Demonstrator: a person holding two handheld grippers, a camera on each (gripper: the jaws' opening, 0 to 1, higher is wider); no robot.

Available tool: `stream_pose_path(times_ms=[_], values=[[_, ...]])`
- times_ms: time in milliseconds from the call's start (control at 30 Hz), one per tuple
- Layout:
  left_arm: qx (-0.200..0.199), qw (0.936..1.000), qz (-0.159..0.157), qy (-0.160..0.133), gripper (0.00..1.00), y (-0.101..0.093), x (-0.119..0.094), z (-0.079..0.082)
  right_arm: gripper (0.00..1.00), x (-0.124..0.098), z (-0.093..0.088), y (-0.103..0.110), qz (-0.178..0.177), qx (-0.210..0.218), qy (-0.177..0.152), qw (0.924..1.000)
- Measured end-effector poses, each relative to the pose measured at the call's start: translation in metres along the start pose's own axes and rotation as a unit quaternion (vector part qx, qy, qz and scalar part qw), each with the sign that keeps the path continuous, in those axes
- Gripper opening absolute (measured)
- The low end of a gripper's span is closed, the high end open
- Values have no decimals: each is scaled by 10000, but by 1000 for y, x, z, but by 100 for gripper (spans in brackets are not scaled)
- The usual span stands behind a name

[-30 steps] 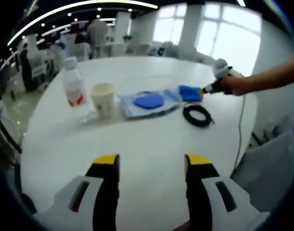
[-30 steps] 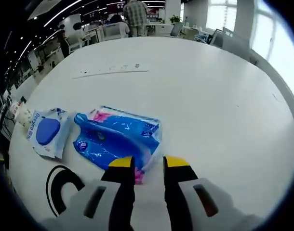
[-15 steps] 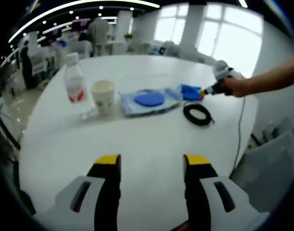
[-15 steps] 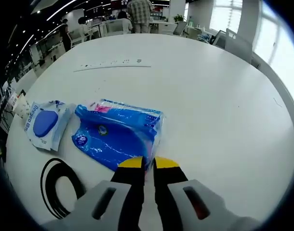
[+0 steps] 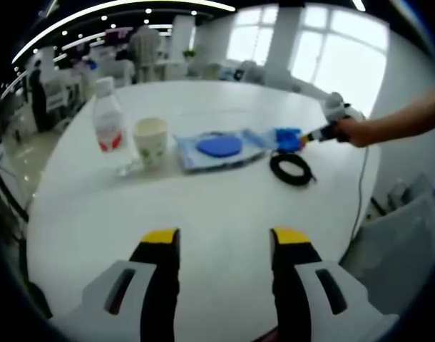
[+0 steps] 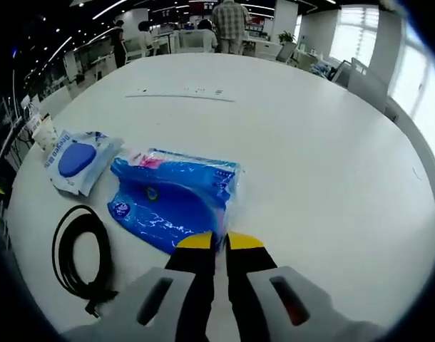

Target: Arrange the tabletop items into an orderly group along one side of the table until the central work area is clear of visible clutter.

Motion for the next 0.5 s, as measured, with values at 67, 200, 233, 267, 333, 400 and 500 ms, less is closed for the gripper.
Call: stream_pose_path(times_ms=[67,200,233,267,333,400,500], values=[[-10,10000,-6,3,47,0,0,0,4,0,2,0,12,-9,-31,10000],[9,10000,-10,13,47,-1,0,-1,4,4,7,6,77,-134,-57,9999],[15,10000,-10,17,47,-2,0,-1,4,4,8,6,84,-148,-60,9998],[15,10000,-8,18,47,-2,0,-1,4,6,9,7,76,-149,-60,9998],[12,10000,-3,16,47,-1,0,-2,4,7,11,7,59,-194,-53,9998],[3,10000,3,10,47,-1,0,-2,5,7,12,7,66,-237,-53,9997],[1,10000,11,7,47,-1,0,-2,5,7,12,6,36,-215,-55,9997]])
Point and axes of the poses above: the point that each gripper's makers call its tool centre point, and the gripper's own axes: x roughly forward along the fingers, y roughly to its left, z roughly out of its top, the point moved 10 cm from there along -x, roughly backward along the fingers, and after that the axes turned 6 degrees about x, right-handed, at the moved point
